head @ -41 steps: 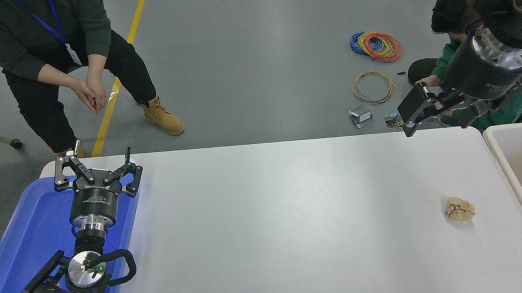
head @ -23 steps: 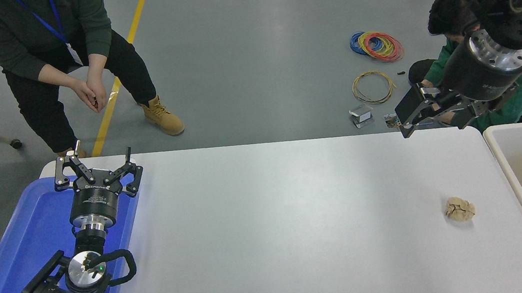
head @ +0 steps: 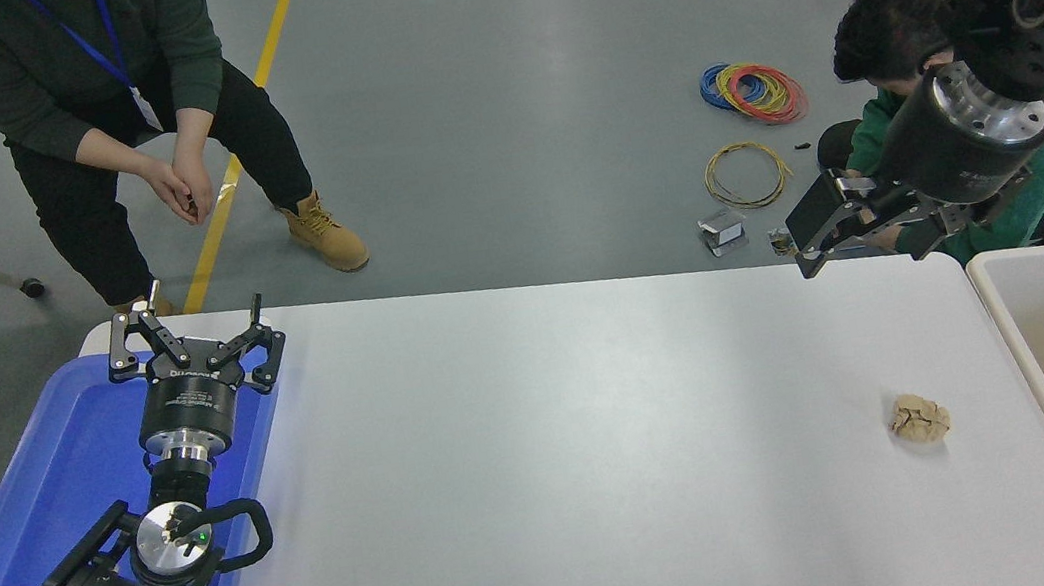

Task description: Pick up paper ball place in dustbin

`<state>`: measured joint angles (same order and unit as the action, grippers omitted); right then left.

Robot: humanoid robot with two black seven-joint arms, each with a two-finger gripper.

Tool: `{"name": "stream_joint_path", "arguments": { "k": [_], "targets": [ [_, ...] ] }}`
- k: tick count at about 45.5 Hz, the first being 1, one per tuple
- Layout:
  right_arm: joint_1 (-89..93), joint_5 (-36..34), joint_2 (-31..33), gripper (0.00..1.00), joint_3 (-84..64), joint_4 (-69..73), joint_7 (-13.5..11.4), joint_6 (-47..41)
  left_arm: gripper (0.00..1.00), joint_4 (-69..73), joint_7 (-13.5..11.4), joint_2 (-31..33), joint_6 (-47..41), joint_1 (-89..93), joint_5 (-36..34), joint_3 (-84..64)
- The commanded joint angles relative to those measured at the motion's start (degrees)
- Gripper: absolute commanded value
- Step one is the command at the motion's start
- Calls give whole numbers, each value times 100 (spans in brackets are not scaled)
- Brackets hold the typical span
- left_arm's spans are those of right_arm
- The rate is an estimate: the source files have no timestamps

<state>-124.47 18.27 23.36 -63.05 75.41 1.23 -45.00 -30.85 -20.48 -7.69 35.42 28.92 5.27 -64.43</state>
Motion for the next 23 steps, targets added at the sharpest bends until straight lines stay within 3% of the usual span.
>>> {"name": "stream_joint_path", "arguments": {
  "k": [1,23],
  "targets": [
    [71,1,-59,100,3,-79,9,0,100,0,1,5,0,0,0,0],
    [538,-113,-59,100,21,-677,18,0,100,0,1,5,0,0,0,0]
  ]
}}
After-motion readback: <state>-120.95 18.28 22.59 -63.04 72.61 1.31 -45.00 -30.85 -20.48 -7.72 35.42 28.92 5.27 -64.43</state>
